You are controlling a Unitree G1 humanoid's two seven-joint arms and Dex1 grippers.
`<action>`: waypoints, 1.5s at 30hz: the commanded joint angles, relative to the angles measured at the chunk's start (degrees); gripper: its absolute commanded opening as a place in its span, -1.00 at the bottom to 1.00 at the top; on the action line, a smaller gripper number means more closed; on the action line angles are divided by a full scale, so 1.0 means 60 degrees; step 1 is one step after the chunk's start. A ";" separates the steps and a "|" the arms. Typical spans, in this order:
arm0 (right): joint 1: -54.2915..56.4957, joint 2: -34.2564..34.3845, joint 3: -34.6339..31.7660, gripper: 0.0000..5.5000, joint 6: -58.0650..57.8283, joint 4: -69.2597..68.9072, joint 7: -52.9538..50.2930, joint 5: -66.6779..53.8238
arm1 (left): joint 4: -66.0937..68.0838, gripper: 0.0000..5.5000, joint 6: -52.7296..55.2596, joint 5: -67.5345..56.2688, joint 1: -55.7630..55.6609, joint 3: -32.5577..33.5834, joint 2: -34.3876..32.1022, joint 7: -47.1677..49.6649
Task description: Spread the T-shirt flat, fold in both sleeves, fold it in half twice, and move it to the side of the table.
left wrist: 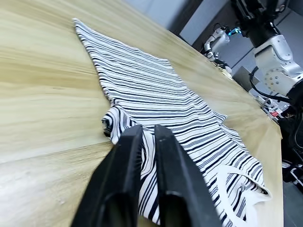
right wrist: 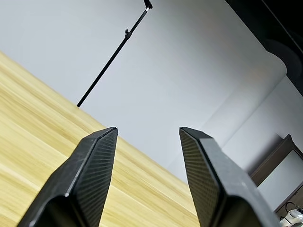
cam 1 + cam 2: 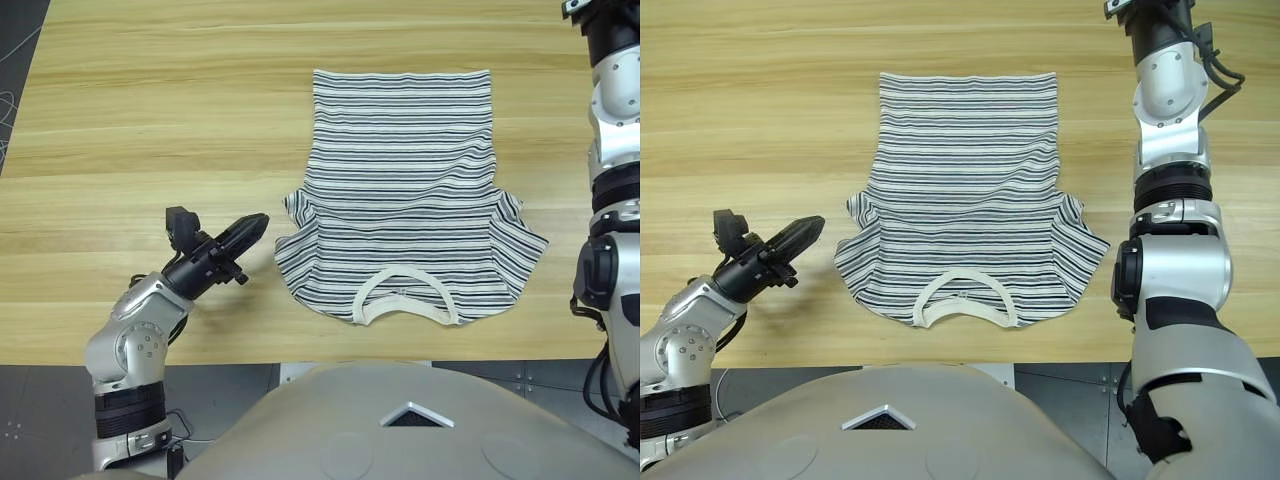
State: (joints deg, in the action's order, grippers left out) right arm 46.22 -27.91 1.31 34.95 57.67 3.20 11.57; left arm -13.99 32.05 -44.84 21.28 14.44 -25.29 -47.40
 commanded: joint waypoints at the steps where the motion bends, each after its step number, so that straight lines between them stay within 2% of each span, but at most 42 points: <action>1: 0.0074 -0.0058 0.0011 -0.13 0.0014 0.0034 0.0000 0.0066 | 0.0402 -0.60 -0.0060 0.0040 0.0167 0.0077 -0.0181 -0.0408; 6: 0.0042 -0.0045 0.0007 -0.13 0.0013 0.0027 0.0015 0.0059 | 0.0625 -0.25 -0.0114 0.0219 0.0304 -0.0044 -0.0294 -0.0763; 10: 0.0109 0.0005 0.0045 -0.13 0.0010 0.0093 0.0052 0.0075 | 0.1260 0.04 0.0213 0.0060 0.0065 0.0148 -0.0170 -0.0438; 11: 0.0110 0.0006 0.0049 -0.13 0.0014 0.0097 0.0052 0.0079 | 0.1379 0.05 0.0252 0.0072 0.0058 0.0125 -0.0175 -0.0452; 14: 0.0100 0.0003 0.0052 -0.13 0.0033 0.0097 0.0062 0.0078 | 0.1415 0.05 0.0511 -0.0016 0.0143 0.0056 -0.0170 -0.0517; 20: 0.0080 0.0025 0.0079 -0.13 0.0046 0.0092 0.0078 0.0094 | 0.1409 0.05 0.2239 -0.1226 0.0186 0.0406 -0.0324 -0.0481; 25: 0.0058 0.0034 0.0078 -0.13 0.0047 0.0058 0.0063 0.0093 | 0.1447 0.05 0.3760 -0.1712 -0.0170 0.0490 -0.0274 0.0598; 37: 0.0026 0.0041 0.0083 -0.13 0.0073 0.0065 -0.0041 0.0151 | 0.1062 0.05 0.4589 -0.1514 -0.0648 0.0209 -0.0371 0.1589; 45: -0.0026 0.0061 0.0111 -0.13 0.0072 0.0096 -0.0054 0.0231 | 0.1021 -0.47 0.4336 -0.1429 -0.0798 0.0149 -0.0272 0.1702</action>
State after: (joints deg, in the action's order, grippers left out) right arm 46.22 -27.60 1.47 35.12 58.03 2.96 12.35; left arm -7.62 58.30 -54.60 17.20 15.82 -26.95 -37.80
